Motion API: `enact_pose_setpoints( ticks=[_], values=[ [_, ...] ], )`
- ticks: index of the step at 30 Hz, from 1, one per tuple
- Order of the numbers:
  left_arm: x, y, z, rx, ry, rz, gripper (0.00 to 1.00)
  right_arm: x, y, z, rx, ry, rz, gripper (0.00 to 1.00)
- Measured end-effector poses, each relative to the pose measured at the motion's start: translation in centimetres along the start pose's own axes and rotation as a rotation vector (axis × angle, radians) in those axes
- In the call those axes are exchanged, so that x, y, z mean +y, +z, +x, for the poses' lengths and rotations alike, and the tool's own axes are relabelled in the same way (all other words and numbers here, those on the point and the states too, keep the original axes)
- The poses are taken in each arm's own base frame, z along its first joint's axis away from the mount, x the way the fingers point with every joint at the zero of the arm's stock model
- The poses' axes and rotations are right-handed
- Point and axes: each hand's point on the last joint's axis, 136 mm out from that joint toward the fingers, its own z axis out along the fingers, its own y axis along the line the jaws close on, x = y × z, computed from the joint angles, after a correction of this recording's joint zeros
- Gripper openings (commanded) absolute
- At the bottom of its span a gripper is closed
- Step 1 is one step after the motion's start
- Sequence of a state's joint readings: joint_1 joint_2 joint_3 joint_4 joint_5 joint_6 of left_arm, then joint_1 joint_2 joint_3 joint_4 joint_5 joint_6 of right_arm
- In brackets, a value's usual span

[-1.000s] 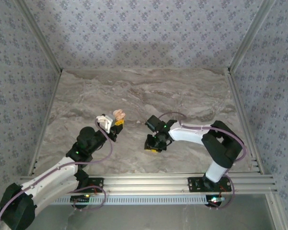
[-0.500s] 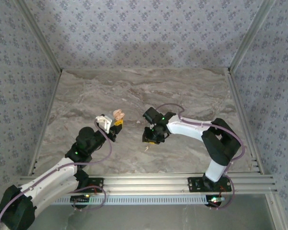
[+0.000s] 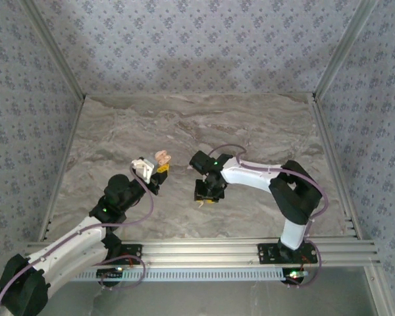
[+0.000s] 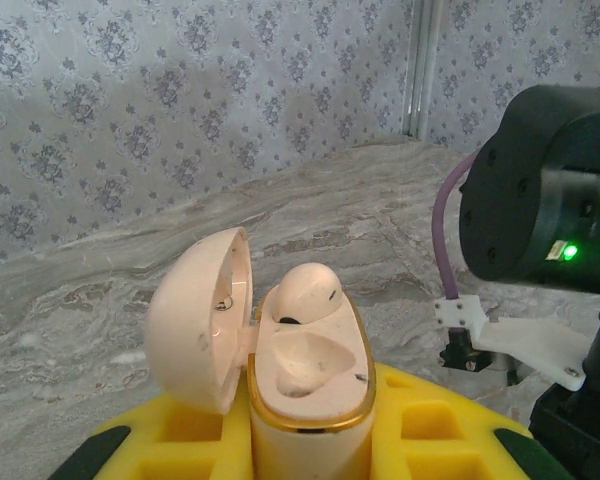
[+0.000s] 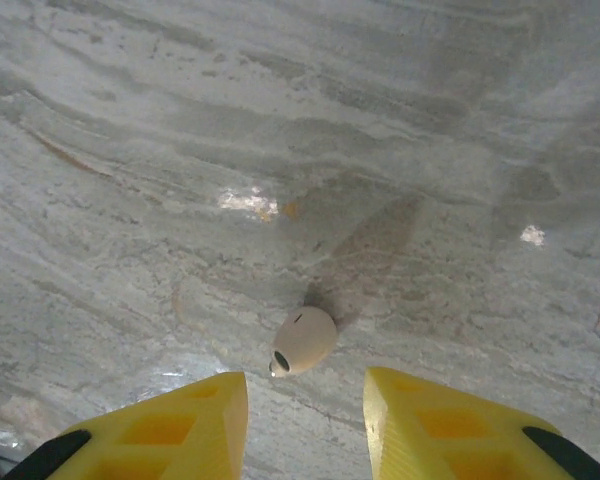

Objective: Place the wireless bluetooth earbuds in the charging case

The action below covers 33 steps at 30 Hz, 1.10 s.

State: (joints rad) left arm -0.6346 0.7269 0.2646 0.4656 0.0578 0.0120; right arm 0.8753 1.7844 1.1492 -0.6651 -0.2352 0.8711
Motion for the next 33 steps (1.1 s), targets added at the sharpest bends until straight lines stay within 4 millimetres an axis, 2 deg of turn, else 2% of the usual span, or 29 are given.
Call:
enact_pose_setpoints(
  ticks=[5, 13, 19, 28, 33],
  values=[
    [0.0, 0.0, 0.0, 0.000, 0.005, 0.000, 0.13, 0.1, 0.5, -0.1, 0.014, 0.001, 0.004, 0.36],
    [0.1, 0.0, 0.0, 0.000, 0.005, -0.002, 0.13, 1.5, 0.7, -1.1, 0.001, -0.017, -0.023, 0.34],
    [0.1, 0.0, 0.0, 0.000, 0.005, -0.005, 0.13, 2.2, 0.3, -1.7, -0.013, -0.036, -0.034, 0.36],
    [0.1, 0.0, 0.0, 0.002, 0.005, -0.004, 0.13, 0.4, -0.2, -0.9, 0.008, -0.042, 0.063, 0.37],
    [0.2, 0.2, 0.4, 0.016, 0.004, -0.006, 0.13, 0.5, -0.2, -0.5, 0.022, -0.056, 0.077, 0.36]
  ],
)
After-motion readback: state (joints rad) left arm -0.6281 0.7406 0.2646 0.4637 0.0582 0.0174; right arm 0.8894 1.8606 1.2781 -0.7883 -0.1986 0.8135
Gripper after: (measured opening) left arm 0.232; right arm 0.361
